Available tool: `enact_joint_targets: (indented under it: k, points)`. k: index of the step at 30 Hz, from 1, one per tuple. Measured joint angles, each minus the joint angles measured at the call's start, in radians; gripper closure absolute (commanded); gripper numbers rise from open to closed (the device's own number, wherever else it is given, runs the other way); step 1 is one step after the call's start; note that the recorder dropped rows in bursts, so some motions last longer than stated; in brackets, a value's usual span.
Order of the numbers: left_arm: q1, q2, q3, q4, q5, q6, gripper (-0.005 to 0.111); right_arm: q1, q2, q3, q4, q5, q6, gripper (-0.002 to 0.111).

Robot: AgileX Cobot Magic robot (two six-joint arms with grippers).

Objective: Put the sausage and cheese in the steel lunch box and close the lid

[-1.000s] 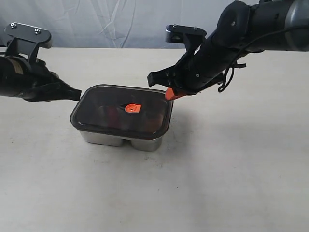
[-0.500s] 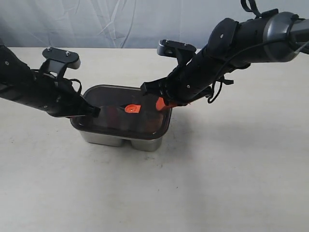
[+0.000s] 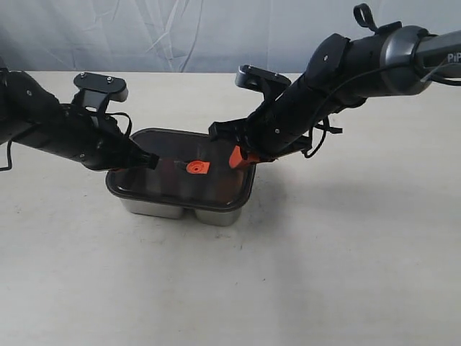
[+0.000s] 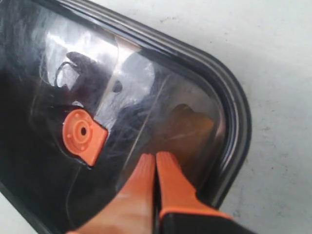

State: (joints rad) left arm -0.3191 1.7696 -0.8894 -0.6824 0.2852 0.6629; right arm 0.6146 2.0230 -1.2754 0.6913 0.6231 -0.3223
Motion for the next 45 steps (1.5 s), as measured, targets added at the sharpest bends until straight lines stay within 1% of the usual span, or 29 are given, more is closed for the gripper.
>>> enact_joint_targets:
  k: [9,13,16,22,26,31,34,37,41,45]
  points:
    - [0.0,-0.009,0.0,0.0,-0.02,0.0,0.107,-0.002,-0.019,-0.002,0.021,-0.008,-0.029,0.109]
    - [0.0,-0.084,0.023,0.021,-0.028,0.0,0.107,0.002,-0.098,0.019,-0.067,0.024,-0.045,0.109]
    - [0.0,-0.216,0.035,0.027,-0.03,0.011,0.107,0.006,-0.217,0.023,-0.141,0.048,-0.05,0.109]
    - [0.0,-0.592,0.113,0.027,-0.11,0.022,0.107,0.006,-0.483,0.046,-0.218,0.061,-0.038,0.109]
    - [0.0,-0.784,0.21,0.027,-0.124,0.025,0.107,0.006,-0.603,0.136,-0.23,0.04,-0.038,0.109]
    - [0.0,-0.95,0.341,0.027,-0.124,0.026,0.107,0.006,-0.72,0.338,-0.211,-0.066,-0.038,0.109]
    - [0.0,-1.002,0.39,0.024,-0.119,0.022,0.107,0.006,-0.776,0.477,-0.192,-0.162,-0.038,0.109]
    - [0.0,-1.028,0.411,-0.001,-0.085,0.004,0.107,0.006,-0.813,0.573,-0.179,-0.201,-0.038,0.109]
    - [0.0,-1.039,0.414,-0.001,-0.055,-0.002,0.107,0.006,-0.823,0.636,-0.173,-0.201,-0.038,0.109]
    - [0.0,-1.042,0.414,-0.001,-0.053,-0.003,0.107,0.006,-0.823,0.645,-0.172,-0.198,-0.038,0.109]
